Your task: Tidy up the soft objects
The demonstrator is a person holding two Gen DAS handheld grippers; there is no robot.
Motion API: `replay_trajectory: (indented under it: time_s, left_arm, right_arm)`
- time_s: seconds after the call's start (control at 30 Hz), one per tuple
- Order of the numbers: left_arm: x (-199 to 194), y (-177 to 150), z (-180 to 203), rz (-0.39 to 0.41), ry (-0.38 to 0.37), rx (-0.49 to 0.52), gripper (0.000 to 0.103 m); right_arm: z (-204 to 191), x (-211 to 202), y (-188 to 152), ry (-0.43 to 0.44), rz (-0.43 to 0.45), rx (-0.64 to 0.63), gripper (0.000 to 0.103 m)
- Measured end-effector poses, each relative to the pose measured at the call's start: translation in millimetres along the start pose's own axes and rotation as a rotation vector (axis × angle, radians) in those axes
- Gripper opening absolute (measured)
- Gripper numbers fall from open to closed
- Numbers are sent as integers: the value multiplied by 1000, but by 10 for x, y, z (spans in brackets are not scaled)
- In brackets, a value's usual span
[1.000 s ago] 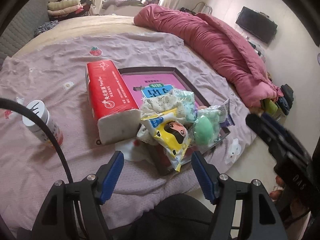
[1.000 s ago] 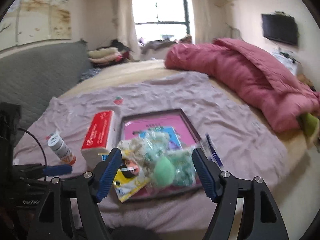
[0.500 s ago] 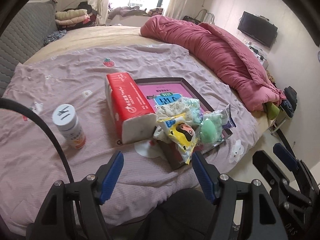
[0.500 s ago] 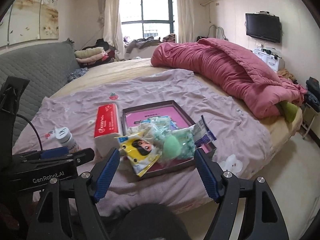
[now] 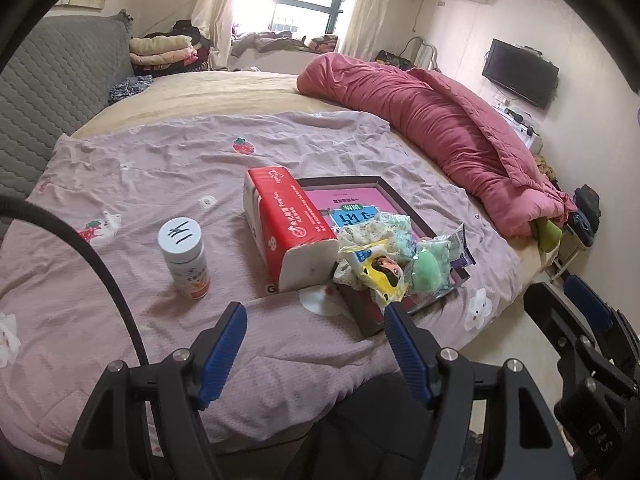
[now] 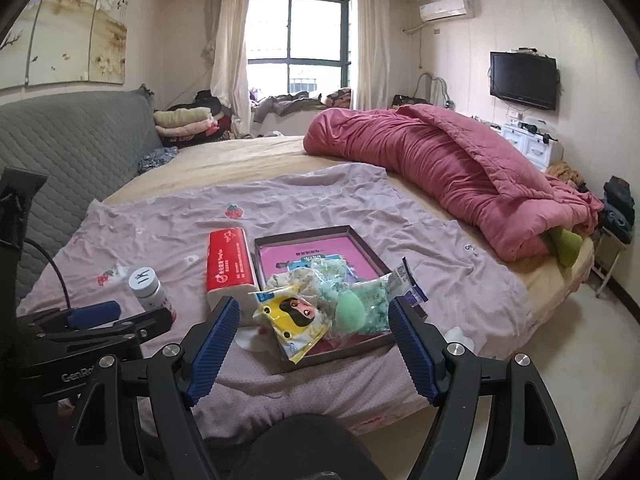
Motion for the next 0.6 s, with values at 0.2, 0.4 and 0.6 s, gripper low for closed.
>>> replay_trajectory:
  time_s: [0.2,0.4,0.6]
  left_arm:
    - [-38,-129,-51,-18,7,-1,71]
    - [43,-233,-3,-40,16,19,71]
    - [154,-306,60,-68,21,28,71]
  right_arm:
    - [73,64,-123,-7,-41,53,78]
    - [129,196,-303,-20,-102,58,78]
    - [180,307,-443,-13,-166,95,78]
Point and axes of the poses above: each gripper's, at about its wrist camera, not at the fingertips, and x roughly the way its jaws point, z to its right, y to its top, the point moved 5 cm from there along x, roughly the way its jaws point, and after that the axes turned 2 degrees about -z, right-handed, at the moved point
